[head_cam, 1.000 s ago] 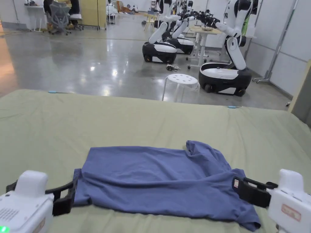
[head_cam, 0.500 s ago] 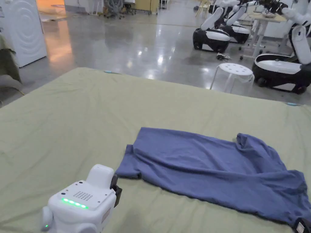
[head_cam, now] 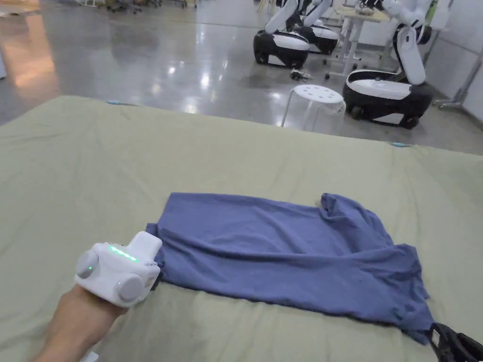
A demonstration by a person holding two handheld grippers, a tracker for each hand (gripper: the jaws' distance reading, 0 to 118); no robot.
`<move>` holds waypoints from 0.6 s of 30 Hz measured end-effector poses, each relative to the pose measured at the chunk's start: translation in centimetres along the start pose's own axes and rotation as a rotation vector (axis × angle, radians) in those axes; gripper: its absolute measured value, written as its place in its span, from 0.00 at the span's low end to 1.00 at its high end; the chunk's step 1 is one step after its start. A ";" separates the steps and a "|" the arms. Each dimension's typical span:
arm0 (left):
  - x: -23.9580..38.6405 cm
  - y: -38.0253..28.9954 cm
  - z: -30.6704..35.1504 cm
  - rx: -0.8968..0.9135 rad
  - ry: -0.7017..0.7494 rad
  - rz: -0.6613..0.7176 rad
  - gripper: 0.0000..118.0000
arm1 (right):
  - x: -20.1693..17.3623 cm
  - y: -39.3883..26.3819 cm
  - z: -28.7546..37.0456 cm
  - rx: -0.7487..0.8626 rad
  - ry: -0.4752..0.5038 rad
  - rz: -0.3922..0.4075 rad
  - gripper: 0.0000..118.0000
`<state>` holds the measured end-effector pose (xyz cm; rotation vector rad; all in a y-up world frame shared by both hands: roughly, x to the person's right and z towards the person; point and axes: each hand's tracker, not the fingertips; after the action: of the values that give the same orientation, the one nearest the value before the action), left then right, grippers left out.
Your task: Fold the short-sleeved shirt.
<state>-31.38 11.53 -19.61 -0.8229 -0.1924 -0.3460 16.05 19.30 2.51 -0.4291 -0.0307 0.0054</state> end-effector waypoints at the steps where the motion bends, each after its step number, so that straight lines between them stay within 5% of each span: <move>1: 0.0 0.2 0.3 0.004 -0.006 0.018 0.11 | 0.8 0.2 -1.4 -0.021 -0.004 0.000 0.01; 2: 0.0 0.3 0.7 0.030 -0.009 0.040 0.11 | 1.6 0.2 -2.9 -0.052 -0.006 0.013 0.10; 4: -0.7 0.4 1.3 0.049 -0.015 0.099 0.11 | 2.8 -0.1 -6.2 -0.115 -0.017 0.069 0.75; 5: -0.7 0.4 1.6 0.050 -0.015 0.102 0.11 | 3.4 -0.3 -8.2 -0.170 -0.034 0.096 1.00; 9: 0.1 0.3 3.3 0.060 0.003 0.082 0.11 | 5.8 -1.9 -13.9 -0.304 -0.087 0.068 0.94; 10: 0.2 0.2 3.5 0.063 0.004 0.081 0.09 | 6.3 -2.4 -15.2 -0.355 -0.082 0.029 0.85; 12: 0.2 0.1 3.5 0.052 -0.001 0.083 0.09 | 7.3 -3.0 -16.9 -0.445 -0.051 -0.037 0.46; 13: 0.3 0.0 3.5 0.047 0.008 0.081 0.08 | 7.3 -2.6 -17.3 -0.462 -0.013 -0.054 0.40; 15: 0.4 -0.3 3.8 0.036 -0.009 0.097 0.07 | 6.9 -1.4 -16.0 -0.368 0.021 -0.025 0.10; 18: -0.4 -0.1 4.6 0.053 -0.040 0.131 0.07 | 5.3 0.8 -13.5 -0.268 0.026 0.112 0.10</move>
<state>-31.92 14.98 -16.60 -0.7867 -0.1833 -0.2009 21.74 14.49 -9.93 -0.6983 0.0187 0.1067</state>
